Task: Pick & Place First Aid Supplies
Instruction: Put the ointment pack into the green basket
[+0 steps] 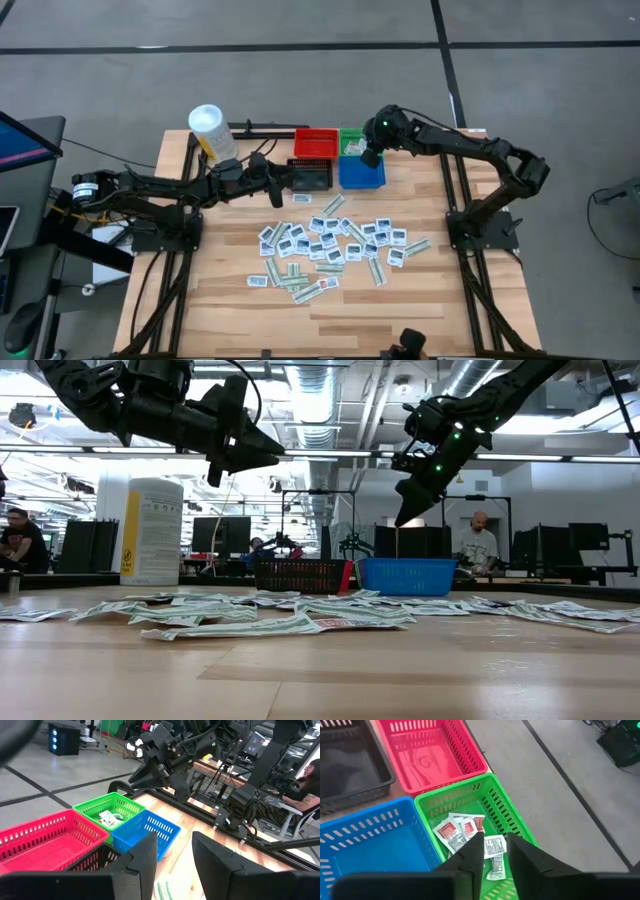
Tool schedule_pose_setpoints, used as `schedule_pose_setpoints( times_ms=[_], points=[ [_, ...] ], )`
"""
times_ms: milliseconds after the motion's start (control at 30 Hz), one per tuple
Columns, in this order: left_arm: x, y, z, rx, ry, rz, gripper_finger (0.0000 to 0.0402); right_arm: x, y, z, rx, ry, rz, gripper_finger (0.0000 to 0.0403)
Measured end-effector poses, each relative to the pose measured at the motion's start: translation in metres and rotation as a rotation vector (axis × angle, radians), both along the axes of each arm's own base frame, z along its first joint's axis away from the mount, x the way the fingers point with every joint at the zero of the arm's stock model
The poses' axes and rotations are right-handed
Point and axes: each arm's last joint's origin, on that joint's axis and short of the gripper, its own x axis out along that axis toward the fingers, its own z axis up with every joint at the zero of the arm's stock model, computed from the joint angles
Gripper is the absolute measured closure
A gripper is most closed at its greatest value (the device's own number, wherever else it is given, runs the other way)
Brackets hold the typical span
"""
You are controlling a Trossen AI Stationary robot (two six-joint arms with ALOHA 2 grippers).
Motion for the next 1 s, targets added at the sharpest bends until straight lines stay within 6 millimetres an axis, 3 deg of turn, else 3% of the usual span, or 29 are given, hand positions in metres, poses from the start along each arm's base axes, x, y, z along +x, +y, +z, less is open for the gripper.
schedule_pose_setpoints(
  times_ms=[233,633,1000],
  points=[
    [0.0,0.0,0.0,-0.001,0.0,-0.014,0.028,0.0,0.0,0.0,0.017,-0.022,-0.025,0.029],
    [-0.001,-0.001,-0.009,-0.009,0.091,-0.019,0.028,0.011,0.015,0.0,0.02,-0.023,0.03,0.0295],
    [-0.003,-0.003,-0.017,0.227,0.271,-0.076,0.028,0.02,0.028,0.0,0.021,-0.022,0.082,0.0296]
  ],
)
